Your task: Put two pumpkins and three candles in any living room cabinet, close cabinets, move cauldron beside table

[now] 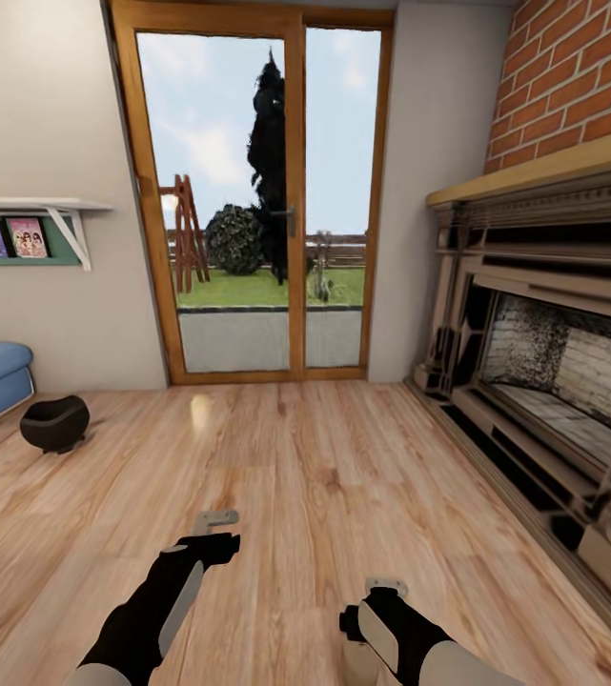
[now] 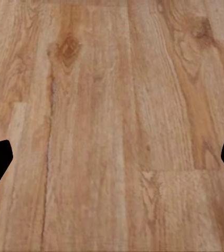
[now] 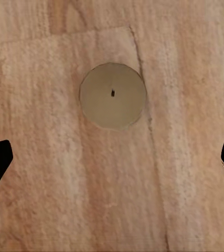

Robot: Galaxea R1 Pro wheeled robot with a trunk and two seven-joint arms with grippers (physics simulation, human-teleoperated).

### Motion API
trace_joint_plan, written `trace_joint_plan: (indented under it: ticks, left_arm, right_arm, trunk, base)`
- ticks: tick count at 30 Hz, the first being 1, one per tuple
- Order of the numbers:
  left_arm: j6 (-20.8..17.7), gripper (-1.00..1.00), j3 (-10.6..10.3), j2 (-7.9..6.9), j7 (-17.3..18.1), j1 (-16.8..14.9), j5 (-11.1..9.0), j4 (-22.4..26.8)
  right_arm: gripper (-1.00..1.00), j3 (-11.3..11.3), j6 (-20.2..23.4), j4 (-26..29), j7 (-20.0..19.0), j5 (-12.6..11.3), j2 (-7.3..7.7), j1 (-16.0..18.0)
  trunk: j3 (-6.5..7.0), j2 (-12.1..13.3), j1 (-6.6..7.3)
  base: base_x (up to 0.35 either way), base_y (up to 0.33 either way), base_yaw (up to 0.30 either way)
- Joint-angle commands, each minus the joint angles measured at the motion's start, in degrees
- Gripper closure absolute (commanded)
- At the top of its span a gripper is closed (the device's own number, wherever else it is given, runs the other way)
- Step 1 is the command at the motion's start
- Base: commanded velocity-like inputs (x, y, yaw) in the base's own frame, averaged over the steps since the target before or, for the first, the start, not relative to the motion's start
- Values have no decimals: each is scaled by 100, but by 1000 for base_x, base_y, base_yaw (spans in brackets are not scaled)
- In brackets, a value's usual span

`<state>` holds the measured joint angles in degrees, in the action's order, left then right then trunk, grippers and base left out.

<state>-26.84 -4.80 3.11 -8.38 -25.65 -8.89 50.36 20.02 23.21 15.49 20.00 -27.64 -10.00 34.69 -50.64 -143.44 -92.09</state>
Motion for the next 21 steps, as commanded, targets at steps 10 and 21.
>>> trace_joint_plan:
  ticks: [10, 21]
  left_arm:
    - [-23, -100, -13, -3, -50, -2, -60, 8]
    - [-23, -100, -18, -3, -50, -3, -60, 13]
  right_arm:
    - [-100, 28, 26, 7, 39, -30, 0, 3]
    - [-100, 28, 26, 7, 39, -30, 0, 3]
  trunk:
    - [-7, -3, -1]
    - [-7, -3, -1]
  base:
    - [254, 0, 0]
    - [155, 0, 0]
